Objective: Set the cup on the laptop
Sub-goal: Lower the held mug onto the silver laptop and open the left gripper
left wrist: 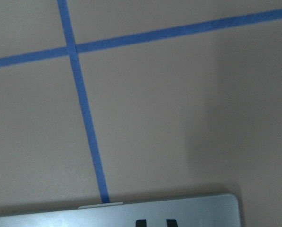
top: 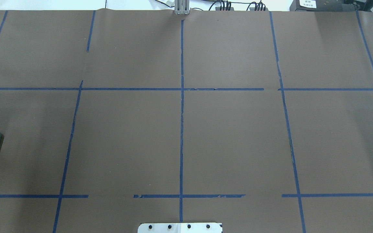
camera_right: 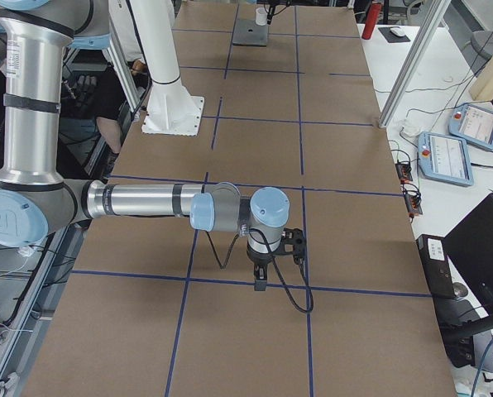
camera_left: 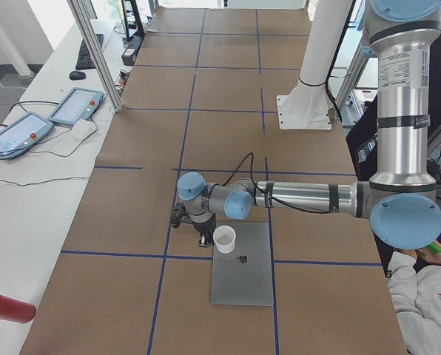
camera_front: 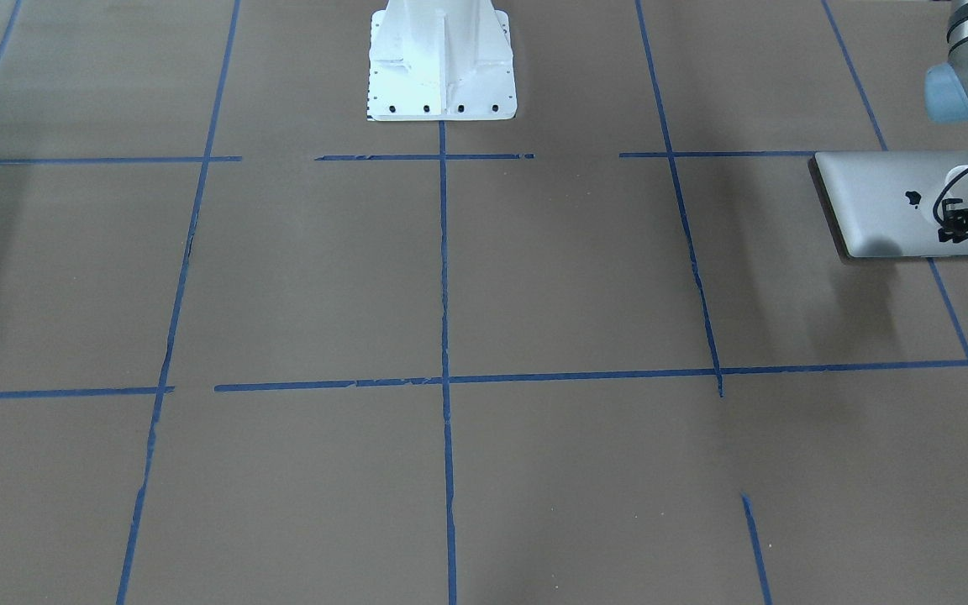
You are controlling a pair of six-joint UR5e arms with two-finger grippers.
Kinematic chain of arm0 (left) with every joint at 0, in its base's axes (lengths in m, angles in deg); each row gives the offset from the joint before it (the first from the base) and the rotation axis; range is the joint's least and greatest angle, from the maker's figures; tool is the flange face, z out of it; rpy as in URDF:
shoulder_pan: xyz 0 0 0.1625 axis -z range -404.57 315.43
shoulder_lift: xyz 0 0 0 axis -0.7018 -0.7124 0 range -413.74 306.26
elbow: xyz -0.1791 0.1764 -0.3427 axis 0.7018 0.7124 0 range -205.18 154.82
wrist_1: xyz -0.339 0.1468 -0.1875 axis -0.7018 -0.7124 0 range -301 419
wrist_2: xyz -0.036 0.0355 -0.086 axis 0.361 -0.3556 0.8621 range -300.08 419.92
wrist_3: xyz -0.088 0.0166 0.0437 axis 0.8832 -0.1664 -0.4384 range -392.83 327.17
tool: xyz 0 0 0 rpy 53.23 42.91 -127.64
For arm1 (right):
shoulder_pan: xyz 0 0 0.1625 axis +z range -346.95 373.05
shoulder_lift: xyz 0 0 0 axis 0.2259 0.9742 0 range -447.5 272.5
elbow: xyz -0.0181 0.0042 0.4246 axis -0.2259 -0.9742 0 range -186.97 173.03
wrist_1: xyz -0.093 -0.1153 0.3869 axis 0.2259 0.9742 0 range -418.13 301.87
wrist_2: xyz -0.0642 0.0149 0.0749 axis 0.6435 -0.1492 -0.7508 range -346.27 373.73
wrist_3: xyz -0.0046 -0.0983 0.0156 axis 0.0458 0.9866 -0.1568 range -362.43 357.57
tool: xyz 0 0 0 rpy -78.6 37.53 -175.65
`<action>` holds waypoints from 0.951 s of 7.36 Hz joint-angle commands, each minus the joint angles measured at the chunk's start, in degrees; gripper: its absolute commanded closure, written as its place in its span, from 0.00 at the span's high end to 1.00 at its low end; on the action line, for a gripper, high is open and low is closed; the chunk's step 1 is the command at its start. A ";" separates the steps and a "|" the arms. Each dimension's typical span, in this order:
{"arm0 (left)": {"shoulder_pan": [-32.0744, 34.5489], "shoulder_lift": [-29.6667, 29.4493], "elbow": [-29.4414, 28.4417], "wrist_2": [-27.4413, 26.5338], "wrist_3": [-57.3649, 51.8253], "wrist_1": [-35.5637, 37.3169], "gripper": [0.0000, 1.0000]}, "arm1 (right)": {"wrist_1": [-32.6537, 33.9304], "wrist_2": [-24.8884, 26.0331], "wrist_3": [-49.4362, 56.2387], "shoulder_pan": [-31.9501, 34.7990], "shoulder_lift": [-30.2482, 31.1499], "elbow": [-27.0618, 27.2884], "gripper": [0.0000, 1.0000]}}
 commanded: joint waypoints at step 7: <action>-0.70 6.31 -5.60 2.44 12.99 -21.42 0.00 | 0.00 -0.02 0.00 0.00 0.00 0.00 1.00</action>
